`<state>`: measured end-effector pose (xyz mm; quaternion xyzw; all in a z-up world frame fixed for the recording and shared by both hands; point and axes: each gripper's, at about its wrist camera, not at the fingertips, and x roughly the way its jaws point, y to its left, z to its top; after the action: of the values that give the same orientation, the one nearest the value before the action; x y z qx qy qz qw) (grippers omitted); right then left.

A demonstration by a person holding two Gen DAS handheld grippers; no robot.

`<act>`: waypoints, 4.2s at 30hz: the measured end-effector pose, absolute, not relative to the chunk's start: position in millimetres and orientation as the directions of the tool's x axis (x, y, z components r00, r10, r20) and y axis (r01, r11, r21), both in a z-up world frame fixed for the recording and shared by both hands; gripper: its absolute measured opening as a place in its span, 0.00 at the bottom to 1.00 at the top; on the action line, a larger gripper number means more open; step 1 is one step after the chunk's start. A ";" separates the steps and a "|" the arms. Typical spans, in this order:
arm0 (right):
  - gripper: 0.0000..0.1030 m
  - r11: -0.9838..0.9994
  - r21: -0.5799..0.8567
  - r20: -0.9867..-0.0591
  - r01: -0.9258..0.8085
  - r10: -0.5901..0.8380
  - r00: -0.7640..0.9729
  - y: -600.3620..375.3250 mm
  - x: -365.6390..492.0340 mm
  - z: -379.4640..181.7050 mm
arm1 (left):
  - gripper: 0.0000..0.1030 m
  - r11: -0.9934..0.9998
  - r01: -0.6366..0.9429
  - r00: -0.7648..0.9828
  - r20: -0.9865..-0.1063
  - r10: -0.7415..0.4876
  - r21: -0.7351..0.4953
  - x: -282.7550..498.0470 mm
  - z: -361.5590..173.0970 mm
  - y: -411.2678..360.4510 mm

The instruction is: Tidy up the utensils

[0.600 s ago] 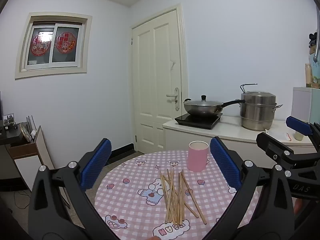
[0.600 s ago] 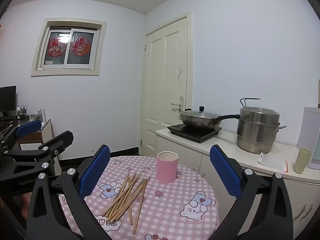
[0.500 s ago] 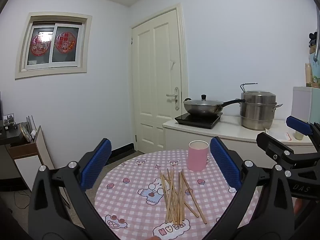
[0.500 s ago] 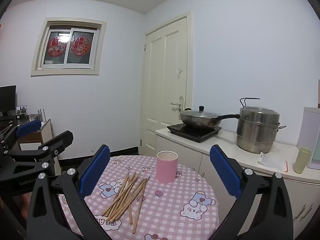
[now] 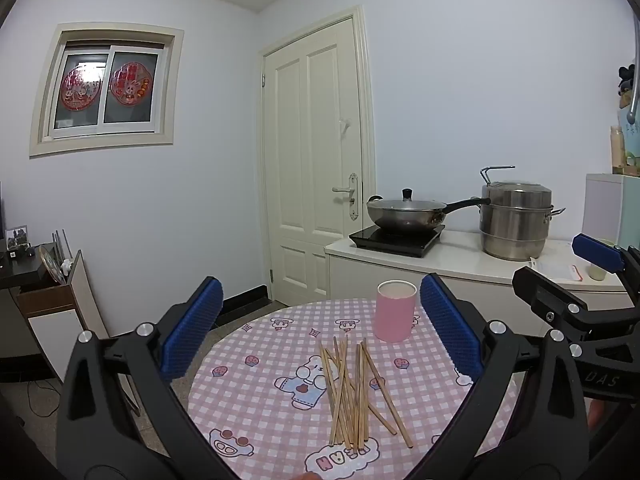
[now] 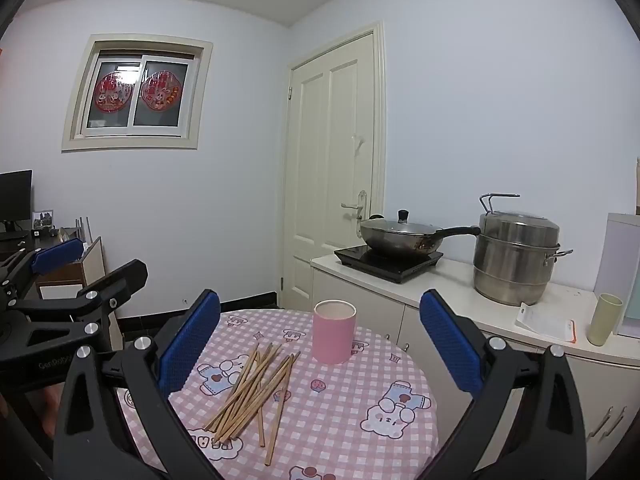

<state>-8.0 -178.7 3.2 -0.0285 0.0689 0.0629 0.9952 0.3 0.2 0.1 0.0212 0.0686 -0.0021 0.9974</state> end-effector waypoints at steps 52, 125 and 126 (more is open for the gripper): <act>0.93 0.990 -0.055 -0.156 -0.128 0.118 0.981 -175.3 -4.2 0.4 | 0.94 0.999 0.006 0.991 -0.137 0.000 0.041 1.0 -3.8 4.5; 0.93 0.990 -0.054 -0.178 -0.133 0.121 0.977 -175.7 -0.4 -5.0 | 0.94 0.999 0.005 0.988 -0.155 0.002 0.041 2.3 -12.6 9.9; 0.93 0.990 -0.054 -0.179 -0.133 0.122 0.976 -175.6 0.1 -4.7 | 0.94 0.999 0.005 0.988 -0.157 0.001 0.041 2.6 -12.5 10.6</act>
<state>0.1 -175.6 -4.7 -0.0330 0.0878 0.0642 0.9935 2.6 10.6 -12.5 0.0204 0.0785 -0.0010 0.9967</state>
